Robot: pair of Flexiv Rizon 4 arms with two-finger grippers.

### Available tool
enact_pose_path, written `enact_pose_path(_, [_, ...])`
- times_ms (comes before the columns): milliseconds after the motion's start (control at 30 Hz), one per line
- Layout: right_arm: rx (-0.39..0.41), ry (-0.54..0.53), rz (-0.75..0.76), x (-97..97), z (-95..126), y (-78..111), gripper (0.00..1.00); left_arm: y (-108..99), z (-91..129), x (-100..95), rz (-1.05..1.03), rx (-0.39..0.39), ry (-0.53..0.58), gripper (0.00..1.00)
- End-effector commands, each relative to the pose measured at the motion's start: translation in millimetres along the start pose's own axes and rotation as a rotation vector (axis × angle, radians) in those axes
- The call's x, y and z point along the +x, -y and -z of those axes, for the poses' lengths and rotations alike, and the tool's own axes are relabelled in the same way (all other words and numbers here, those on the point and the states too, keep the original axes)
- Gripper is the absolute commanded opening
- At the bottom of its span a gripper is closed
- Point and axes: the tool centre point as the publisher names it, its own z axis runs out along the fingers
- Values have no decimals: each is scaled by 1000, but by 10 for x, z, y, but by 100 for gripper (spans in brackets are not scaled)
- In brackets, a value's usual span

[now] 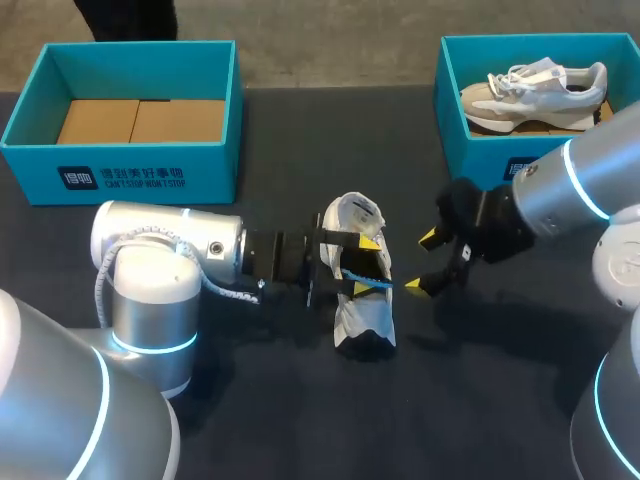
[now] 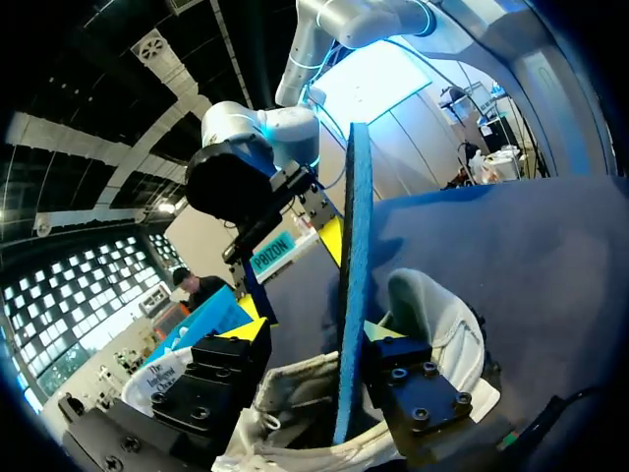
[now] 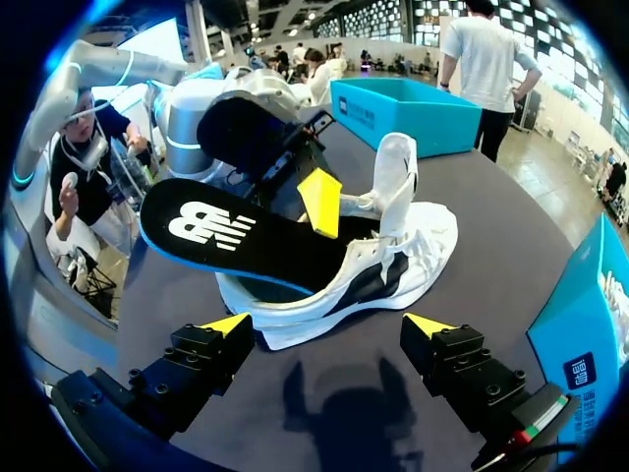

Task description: Take the shoe out of the shoebox, open the shoe tongue, remove and reinsert the insole, then place the shoe into the shoebox

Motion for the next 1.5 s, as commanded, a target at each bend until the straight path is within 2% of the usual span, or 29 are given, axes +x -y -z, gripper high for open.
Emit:
enact_pose_path(33, [-1, 3, 0, 7, -30, -4, 100, 114, 106, 32, -6, -5, 5, 48])
enact_pose_path(167, [-5, 6, 0, 13, -36, -9, 100, 165, 142, 59, -9, -1, 6, 44])
enact_pose_path(200, [-6, 9, -1, 16, -32, -9, 100, 165, 146, 68, -8, -2, 4, 38])
enact_pose_path(233, [-8, 11, -2, 17, -23, -5, 100, 165, 146, 72, -7, -1, 3, 32])
enact_pose_path(267, [-9, 14, -4, 19, -15, -3, 100, 164, 144, 81, -3, 1, 1, 19])
enact_pose_path(300, [-10, 15, -4, 20, -8, -1, 100, 158, 139, 92, 1, 1, -7, 0])
enact_pose_path(733, [-7, 25, -9, 37, -1, -2, 100, -67, 64, 154, 8, -16, -61, 0])
enact_pose_path(1033, [-3, 30, -11, 51, 2, -25, 100, -203, 100, 166, 7, -56, -89, 0])
enact_pose_path(1067, [-2, 30, -11, 53, 6, -26, 100, -186, 104, 158, 8, -54, -80, 11])
enact_pose_path(1100, [-2, 31, -11, 55, 9, -26, 100, -170, 108, 151, 8, -53, -78, 42])
enact_pose_path(1167, [1, 33, -12, 60, 15, -28, 100, -133, 121, 134, 2, -47, -65, 49])
enact_pose_path(1200, [1, 33, -12, 63, 18, -30, 100, -110, 127, 124, 3, -42, -61, 57])
enact_pose_path(1500, [1, 51, -14, 87, 46, -56, 100, 112, 195, 87, -17, -7, -50, 37])
